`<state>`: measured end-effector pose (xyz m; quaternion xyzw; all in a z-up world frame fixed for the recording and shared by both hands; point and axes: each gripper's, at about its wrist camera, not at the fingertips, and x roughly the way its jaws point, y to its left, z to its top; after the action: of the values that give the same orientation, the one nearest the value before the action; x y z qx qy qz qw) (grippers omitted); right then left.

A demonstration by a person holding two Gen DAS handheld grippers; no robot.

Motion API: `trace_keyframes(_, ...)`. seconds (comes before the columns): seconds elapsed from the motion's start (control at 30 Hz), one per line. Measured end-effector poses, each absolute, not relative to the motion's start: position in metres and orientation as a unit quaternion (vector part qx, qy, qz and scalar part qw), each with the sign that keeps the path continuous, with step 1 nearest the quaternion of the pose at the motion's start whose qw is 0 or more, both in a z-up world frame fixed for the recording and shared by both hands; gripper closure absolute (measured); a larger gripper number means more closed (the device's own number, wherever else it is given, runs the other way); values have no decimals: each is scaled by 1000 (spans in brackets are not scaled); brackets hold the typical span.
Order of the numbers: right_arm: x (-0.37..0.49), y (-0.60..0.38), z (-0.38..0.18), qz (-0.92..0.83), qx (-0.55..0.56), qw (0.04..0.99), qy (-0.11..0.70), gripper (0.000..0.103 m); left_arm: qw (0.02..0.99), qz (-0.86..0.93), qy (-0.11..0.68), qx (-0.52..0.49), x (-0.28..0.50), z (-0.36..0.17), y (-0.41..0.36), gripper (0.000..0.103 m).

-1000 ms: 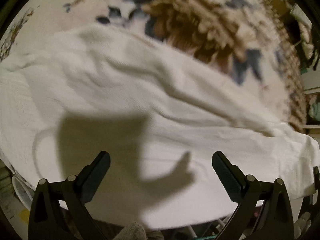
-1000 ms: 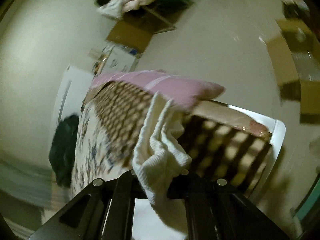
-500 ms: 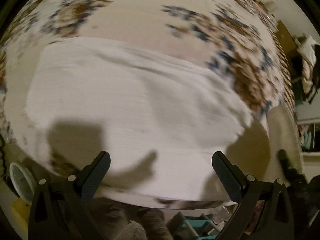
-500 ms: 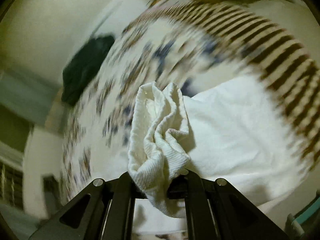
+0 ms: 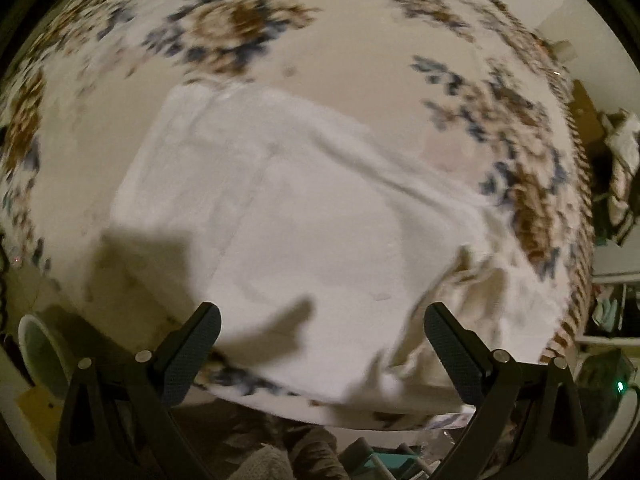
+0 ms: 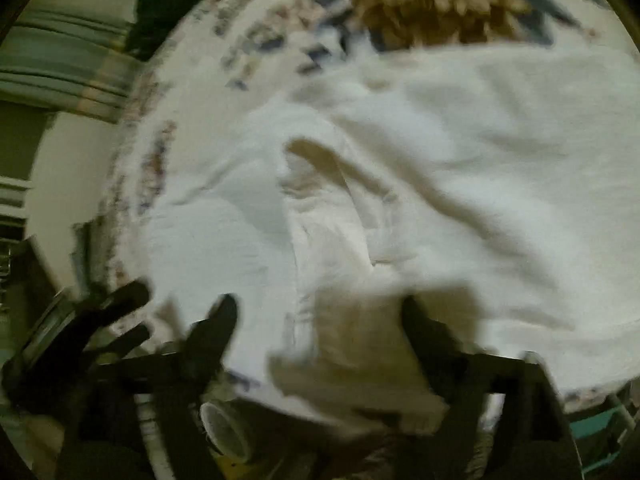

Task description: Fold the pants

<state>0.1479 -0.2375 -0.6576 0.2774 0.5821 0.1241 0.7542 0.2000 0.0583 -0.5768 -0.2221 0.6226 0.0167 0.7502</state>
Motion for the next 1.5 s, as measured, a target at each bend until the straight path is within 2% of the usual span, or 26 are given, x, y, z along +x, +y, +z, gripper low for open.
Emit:
trace_keyframes(0.13,134,-282,-633,69,277,763,580,14,752,-30,622,-217,216,-572,19,0)
trace_keyframes(0.3,126,-357,-639,-43,288,751,593,14,747,-75,632,-191,233,-584,-45,0)
trace_keyframes(0.43,124,-395,-647,-101,287,750,587,14,764,-77,637,-71,240,-604,-106,0)
trace_keyframes(0.53,125,-411,-651,-127,269,748,594,14,761,-23,649,0,248,-627,-103,0)
trace_keyframes(0.6,128,-421,-654,-133,260,744,601,14,750,36,660,-24,255,-638,-65,0)
trace_keyframes(0.7,130,-427,-660,-133,250,743,607,14,721,100,676,-118,253,-646,5,0)
trace_keyframes(0.8,129,-431,-662,-131,247,740,612,14,709,101,672,-185,244,-640,35,0)
trace_keyframes(0.9,131,-431,-669,-130,256,732,618,14,715,54,665,-208,238,-627,21,0)
trace_keyframes(1.03,129,-433,-683,-128,287,711,629,14,701,-37,685,-194,235,-639,-35,1)
trace_keyframes(1.1,126,-436,-689,-125,299,701,635,14,695,-75,694,-170,235,-653,-61,26)
trace_keyframes(1.13,126,-438,-693,-125,302,695,640,14,691,-86,699,-162,234,-660,-69,49)
trace_keyframes(1.17,125,-439,-697,-124,302,692,644,14,695,-85,698,-149,233,-663,-73,67)
trace_keyframes(1.23,124,-441,-704,-123,300,686,652,14,715,-90,679,-138,230,-660,-75,89)
trace_keyframes(1.5,125,-435,-715,-117,285,682,664,14,734,-99,652,-164,200,-637,-50,90)
